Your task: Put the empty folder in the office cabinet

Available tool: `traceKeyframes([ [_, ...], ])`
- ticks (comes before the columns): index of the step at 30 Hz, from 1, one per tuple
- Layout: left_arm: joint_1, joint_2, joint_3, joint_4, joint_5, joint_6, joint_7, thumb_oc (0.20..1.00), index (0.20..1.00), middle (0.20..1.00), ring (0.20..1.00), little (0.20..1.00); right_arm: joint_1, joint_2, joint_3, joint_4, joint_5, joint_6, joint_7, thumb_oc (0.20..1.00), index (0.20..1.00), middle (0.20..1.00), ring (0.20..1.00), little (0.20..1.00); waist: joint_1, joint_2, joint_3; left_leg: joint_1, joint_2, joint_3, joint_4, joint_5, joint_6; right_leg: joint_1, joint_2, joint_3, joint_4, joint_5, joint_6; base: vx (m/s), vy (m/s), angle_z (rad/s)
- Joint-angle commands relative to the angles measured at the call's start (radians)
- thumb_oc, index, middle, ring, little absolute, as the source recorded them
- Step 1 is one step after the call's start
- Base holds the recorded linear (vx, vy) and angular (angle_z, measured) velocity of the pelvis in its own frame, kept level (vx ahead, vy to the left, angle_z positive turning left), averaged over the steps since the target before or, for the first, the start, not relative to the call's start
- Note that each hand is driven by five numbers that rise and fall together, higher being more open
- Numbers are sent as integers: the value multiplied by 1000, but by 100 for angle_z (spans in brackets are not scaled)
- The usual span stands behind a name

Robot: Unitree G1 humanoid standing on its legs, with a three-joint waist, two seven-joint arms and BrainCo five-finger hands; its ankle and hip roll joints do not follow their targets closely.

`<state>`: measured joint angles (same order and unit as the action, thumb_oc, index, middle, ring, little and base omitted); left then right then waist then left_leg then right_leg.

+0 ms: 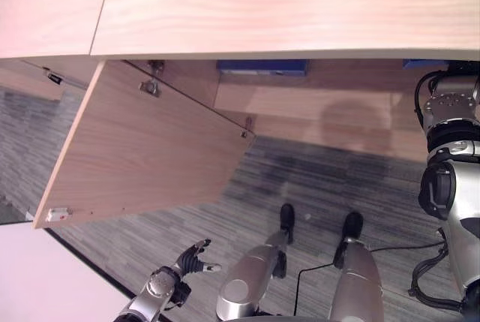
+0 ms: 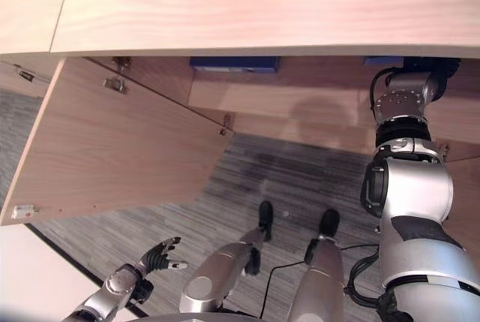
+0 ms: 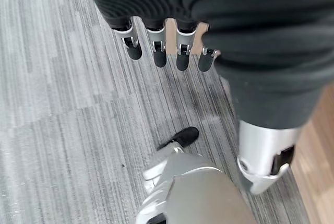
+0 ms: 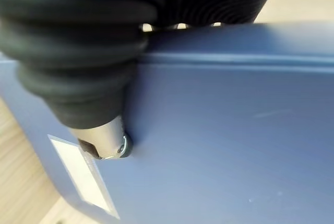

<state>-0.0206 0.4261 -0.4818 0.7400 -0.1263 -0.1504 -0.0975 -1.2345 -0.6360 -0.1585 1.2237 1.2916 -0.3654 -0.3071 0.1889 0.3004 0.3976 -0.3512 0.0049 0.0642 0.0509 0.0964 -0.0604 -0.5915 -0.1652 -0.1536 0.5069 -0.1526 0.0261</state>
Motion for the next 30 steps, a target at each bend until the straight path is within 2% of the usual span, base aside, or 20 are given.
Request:
traceKeyframes([
  [1,19,45,-25,13,-34,3,24,1000,1000,1000,1000,1000,-42,-53,32,-31,29,-71,-3,200,200,200,200,200,4,3,-56,-1,53,-46,123,-130,-42,93,-9,45,-132,22,104,-5,24,7],
  [4,6,68,-17,-8,-49,-2,41,1000,1000,1000,1000,1000,-60,-55,41,-19,41,-64,-5,200,200,200,200,200,8,10,-47,-69,45,-48,173,-152,-41,32,-16,46,-74,-7,106,-24,10,-1],
  [7,-14,94,-13,-51,-84,-4,55,1000,1000,1000,1000,1000,-75,-46,48,-9,57,-62,-13,200,200,200,200,200,4,-1,-39,-193,38,-57,302,-190,-37,-65,-32,48,39,-41,100,-47,-23,19],
  [14,-13,134,7,-84,-100,-6,65,1000,1000,1000,1000,1000,-94,-44,53,-23,64,-63,-24,200,200,200,200,200,3,-17,-42,-303,29,-81,440,-269,-36,-157,-51,61,185,-120,100,22,-23,8],
  [15,-9,140,14,-86,-105,-6,66,1000,1000,1000,1000,1000,-96,-45,55,-29,63,-63,-23,200,200,200,200,200,5,-17,-37,-325,31,-78,447,-247,-35,-177,-55,53,193,-101,93,9,-8,8],
  [17,-2,149,27,-89,-116,-7,68,1000,1000,1000,1000,1000,-101,-54,60,-34,60,-64,-24,200,200,200,200,200,9,-19,-45,-336,30,-89,475,-282,-37,-186,-56,62,228,-143,96,71,-29,6],
  [19,16,175,46,-111,-128,-11,64,1000,1000,1000,1000,1000,-130,-92,79,-27,56,-57,-24,200,200,200,200,200,18,-19,-54,-360,26,-96,488,-289,-39,-212,-64,61,264,-161,94,35,-48,8],
  [30,56,206,53,-121,-135,-14,38,1000,1000,1000,1000,1000,-280,-208,202,-41,11,-48,-30,200,200,200,200,200,49,-10,-88,-358,13,-109,430,-261,-50,-233,-81,58,285,-177,97,14,-12,4],
])
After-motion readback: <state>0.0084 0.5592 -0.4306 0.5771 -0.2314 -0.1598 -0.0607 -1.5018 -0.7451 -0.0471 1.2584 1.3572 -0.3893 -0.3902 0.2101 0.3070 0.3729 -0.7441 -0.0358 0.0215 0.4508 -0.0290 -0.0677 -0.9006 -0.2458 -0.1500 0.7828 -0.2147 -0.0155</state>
